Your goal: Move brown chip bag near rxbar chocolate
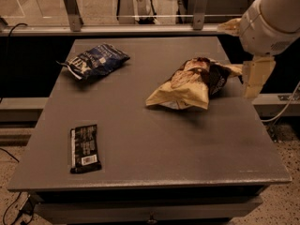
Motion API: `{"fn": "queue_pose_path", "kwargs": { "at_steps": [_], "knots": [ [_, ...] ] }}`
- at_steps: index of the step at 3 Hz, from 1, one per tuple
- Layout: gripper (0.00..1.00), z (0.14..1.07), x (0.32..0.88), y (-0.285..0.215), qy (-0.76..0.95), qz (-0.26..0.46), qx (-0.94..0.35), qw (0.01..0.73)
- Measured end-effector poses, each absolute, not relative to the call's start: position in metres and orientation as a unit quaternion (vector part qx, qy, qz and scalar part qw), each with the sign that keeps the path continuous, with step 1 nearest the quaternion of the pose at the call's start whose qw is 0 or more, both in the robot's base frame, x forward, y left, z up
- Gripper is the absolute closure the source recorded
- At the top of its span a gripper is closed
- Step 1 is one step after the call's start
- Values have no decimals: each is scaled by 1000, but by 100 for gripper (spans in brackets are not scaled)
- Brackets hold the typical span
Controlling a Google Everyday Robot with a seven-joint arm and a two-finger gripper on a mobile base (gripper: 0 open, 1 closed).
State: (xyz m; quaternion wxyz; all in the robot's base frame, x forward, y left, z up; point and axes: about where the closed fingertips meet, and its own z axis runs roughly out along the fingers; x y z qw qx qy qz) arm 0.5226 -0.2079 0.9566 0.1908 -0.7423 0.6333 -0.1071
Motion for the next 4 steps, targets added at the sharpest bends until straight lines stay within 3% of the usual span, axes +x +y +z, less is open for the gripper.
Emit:
{"fn": "queue_pose_path", "kwargs": {
  "at_steps": [2, 3, 4],
  "knots": [
    [0, 914, 577, -191, 609, -76, -763, 202],
    [15, 903, 583, -180, 602, -70, -769, 204],
    [38, 894, 586, -171, 596, -66, -775, 200]
  ]
}}
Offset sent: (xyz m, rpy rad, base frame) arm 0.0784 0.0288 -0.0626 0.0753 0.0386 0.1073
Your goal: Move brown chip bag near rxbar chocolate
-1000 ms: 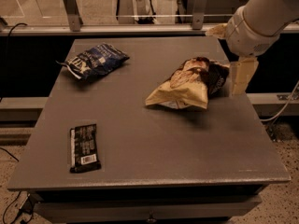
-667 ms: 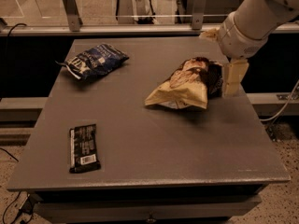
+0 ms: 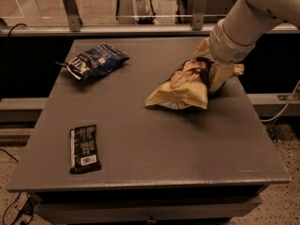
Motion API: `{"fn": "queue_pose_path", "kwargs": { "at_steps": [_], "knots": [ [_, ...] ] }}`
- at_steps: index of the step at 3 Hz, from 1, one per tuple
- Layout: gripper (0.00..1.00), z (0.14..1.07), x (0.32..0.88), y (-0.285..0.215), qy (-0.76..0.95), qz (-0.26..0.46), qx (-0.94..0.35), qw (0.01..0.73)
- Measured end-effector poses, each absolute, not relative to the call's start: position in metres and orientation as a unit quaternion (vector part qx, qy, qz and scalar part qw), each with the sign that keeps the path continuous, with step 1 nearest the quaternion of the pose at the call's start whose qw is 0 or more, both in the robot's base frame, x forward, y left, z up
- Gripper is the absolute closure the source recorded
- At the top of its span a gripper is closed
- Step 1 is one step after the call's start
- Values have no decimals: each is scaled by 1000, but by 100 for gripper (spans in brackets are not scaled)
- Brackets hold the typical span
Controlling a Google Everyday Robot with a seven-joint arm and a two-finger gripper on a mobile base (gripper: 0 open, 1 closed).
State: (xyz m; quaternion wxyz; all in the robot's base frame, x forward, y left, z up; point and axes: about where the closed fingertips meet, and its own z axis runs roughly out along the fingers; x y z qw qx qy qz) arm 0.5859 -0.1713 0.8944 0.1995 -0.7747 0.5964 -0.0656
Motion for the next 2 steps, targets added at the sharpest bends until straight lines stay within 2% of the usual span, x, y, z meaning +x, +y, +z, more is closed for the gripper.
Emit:
{"fn": "queue_pose_path", "kwargs": {
  "at_steps": [2],
  "knots": [
    [85, 901, 588, -175, 613, -29, -761, 212]
  ]
}}
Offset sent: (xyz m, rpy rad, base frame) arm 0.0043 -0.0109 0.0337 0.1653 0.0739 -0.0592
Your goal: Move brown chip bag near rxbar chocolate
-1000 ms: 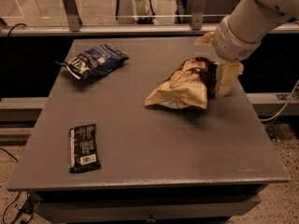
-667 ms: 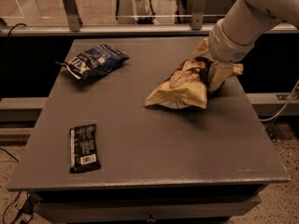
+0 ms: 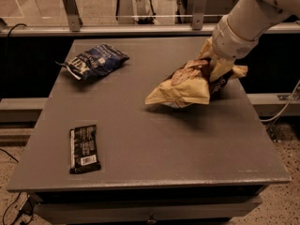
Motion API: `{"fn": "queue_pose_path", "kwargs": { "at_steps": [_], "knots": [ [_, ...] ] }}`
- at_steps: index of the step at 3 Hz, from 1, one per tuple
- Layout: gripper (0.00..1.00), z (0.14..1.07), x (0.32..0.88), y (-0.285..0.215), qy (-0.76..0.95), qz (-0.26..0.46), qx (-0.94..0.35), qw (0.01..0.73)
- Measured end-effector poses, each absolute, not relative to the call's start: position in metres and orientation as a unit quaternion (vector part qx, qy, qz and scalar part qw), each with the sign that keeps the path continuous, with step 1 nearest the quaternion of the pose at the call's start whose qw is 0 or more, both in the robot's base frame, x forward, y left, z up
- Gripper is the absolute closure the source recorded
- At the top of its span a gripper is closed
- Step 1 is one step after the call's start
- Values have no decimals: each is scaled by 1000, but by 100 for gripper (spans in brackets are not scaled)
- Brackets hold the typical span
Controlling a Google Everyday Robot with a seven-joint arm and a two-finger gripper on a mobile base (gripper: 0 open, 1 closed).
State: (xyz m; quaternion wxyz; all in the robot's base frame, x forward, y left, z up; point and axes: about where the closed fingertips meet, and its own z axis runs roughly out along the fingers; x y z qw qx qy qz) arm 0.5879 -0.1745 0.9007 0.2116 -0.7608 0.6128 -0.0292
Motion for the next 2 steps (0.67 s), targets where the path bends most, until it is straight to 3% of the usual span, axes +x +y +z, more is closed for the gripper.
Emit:
{"fn": "queue_pose_path", "kwargs": {
  "at_steps": [1, 2],
  "knots": [
    [100, 937, 586, -178, 627, -6, -743, 236],
    [100, 978, 578, -177, 629, -8, -733, 259]
  ]
}}
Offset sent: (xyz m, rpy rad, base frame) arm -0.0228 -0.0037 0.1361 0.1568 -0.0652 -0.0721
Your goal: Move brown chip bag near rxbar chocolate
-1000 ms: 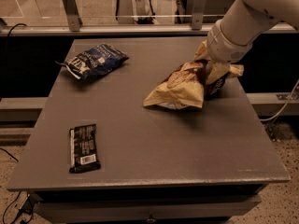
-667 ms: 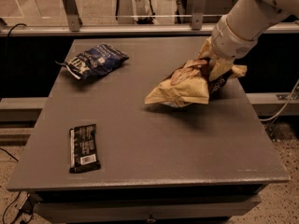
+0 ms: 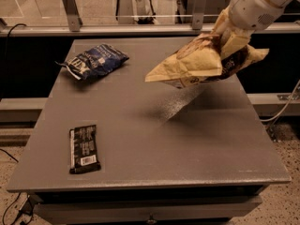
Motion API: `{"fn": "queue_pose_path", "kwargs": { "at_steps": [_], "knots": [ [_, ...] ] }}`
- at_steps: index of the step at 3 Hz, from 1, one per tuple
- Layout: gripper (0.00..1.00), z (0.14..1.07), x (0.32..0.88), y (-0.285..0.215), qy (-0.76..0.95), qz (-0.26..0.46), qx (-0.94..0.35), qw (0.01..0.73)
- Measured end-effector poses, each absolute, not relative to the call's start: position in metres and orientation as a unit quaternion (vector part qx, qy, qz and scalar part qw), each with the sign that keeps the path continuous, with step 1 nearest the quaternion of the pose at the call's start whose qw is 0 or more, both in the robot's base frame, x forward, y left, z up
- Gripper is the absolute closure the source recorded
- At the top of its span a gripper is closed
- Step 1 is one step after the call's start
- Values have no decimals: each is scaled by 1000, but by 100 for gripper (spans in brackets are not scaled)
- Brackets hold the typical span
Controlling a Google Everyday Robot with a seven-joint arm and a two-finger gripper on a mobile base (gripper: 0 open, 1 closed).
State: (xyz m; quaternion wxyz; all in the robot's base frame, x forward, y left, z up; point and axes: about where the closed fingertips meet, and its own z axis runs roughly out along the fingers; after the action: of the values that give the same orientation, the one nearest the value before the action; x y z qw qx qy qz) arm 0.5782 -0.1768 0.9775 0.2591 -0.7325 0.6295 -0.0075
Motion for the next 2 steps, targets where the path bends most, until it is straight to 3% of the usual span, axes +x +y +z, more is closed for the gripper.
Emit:
{"fn": "queue_pose_path", "kwargs": {
  "at_steps": [2],
  "knots": [
    [100, 1029, 560, -149, 622, -37, -728, 286]
  ]
}}
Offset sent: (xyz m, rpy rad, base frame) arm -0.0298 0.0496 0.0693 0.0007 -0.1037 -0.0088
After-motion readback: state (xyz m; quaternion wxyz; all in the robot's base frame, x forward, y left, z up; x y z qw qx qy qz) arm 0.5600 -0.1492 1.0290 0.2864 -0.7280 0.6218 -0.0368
